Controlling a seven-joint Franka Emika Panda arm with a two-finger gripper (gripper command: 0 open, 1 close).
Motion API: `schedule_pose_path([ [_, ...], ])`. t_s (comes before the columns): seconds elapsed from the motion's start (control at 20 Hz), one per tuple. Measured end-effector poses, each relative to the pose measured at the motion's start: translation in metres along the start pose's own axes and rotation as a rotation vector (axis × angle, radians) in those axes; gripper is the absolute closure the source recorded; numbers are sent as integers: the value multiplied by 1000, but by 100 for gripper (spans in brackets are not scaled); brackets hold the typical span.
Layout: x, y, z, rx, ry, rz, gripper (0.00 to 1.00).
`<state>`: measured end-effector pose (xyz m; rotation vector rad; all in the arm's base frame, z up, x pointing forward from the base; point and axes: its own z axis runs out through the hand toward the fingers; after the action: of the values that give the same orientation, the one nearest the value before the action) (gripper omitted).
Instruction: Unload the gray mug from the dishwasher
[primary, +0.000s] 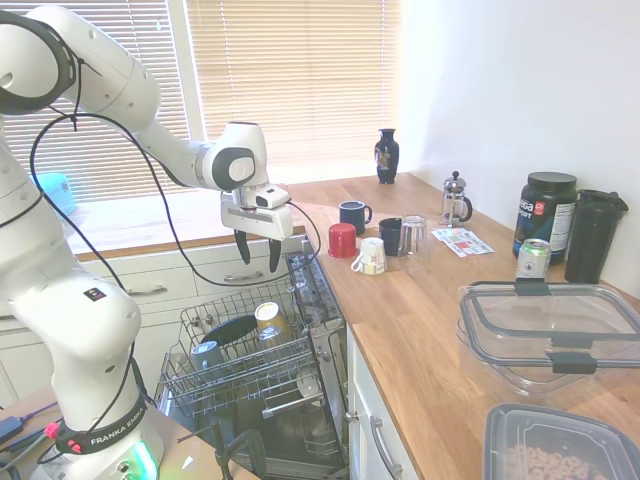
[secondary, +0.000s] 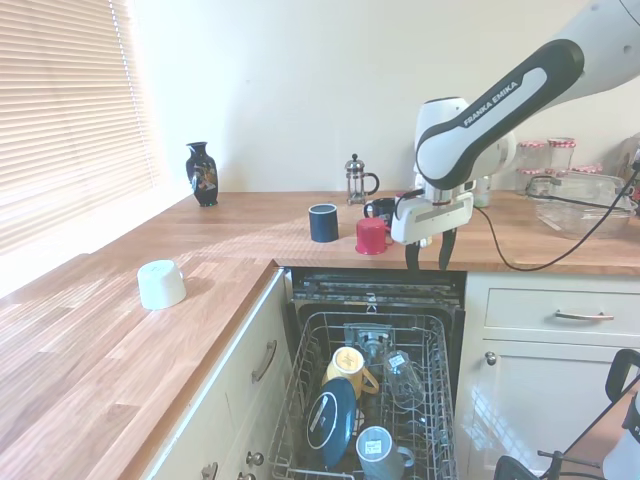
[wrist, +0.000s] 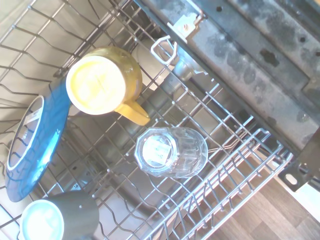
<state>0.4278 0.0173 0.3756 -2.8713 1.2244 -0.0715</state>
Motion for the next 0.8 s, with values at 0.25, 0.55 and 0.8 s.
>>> schedule_pose_path([
  [0.25, -9, -4, 4, -5, -2, -6, 0],
  [0.55, -43, -18, 23, -17, 11, -90, 0],
  [0.8, -68, -23, 74, -55, 9, -173, 0],
])
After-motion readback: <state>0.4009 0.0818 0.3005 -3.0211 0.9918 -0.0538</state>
